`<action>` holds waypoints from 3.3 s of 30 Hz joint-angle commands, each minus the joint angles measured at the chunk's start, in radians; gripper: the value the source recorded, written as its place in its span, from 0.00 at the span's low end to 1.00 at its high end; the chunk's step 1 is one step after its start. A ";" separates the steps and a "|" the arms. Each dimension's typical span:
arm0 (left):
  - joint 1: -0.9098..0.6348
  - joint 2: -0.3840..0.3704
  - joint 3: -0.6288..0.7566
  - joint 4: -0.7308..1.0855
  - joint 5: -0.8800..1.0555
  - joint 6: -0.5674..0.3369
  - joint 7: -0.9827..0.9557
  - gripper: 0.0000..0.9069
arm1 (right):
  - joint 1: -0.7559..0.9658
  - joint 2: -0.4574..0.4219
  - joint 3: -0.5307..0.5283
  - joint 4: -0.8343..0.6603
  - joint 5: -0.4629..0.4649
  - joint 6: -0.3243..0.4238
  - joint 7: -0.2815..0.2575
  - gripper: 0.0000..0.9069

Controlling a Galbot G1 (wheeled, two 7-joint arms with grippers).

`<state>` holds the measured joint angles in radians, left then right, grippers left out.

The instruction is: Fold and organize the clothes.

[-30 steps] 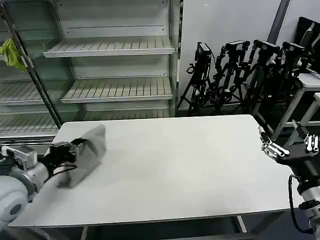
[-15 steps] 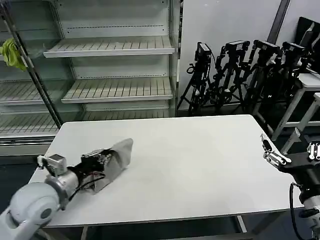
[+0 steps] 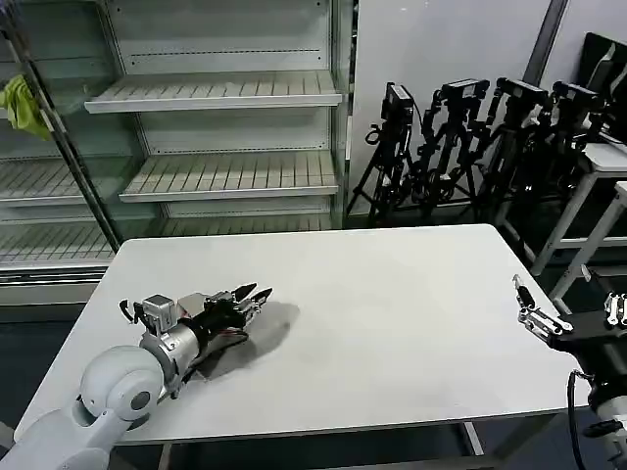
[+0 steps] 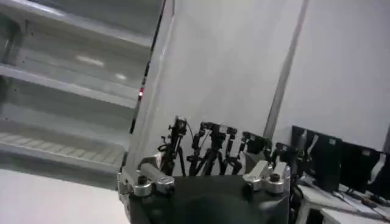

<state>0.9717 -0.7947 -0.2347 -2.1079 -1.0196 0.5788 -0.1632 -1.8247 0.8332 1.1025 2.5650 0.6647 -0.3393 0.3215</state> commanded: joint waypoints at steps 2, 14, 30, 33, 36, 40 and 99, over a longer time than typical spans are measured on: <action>0.043 0.021 -0.139 -0.130 -0.036 -0.001 0.010 1.00 | 0.075 -0.009 -0.086 0.000 -0.005 -0.023 0.007 1.00; 0.205 0.145 -0.448 -0.140 0.129 -0.002 0.022 1.00 | 0.271 -0.167 -0.595 -0.085 0.137 -0.066 0.117 1.00; 0.626 0.150 -0.830 -0.111 0.257 -0.021 0.046 1.00 | 0.848 -0.007 -1.341 -0.293 0.258 -0.036 0.139 1.00; 0.662 0.107 -0.858 -0.125 0.285 -0.026 0.054 1.00 | 0.845 0.076 -1.351 -0.331 0.265 -0.024 0.138 1.00; 0.686 0.071 -0.870 -0.138 0.306 -0.030 0.062 1.00 | 0.844 0.153 -1.348 -0.359 0.271 -0.015 0.132 1.00; 0.720 0.030 -0.883 -0.149 0.328 -0.041 0.072 1.00 | 0.829 0.265 -1.330 -0.390 0.273 -0.015 0.124 1.00; 0.778 -0.069 -0.906 -0.167 0.360 -0.104 0.098 1.00 | 0.606 0.639 -1.187 -0.554 0.261 -0.002 0.123 0.00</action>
<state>1.7466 -0.8617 -1.1404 -2.2731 -0.6604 0.4770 -0.0662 -1.2151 1.4727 -0.0850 2.0046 0.9277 -0.3407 0.4436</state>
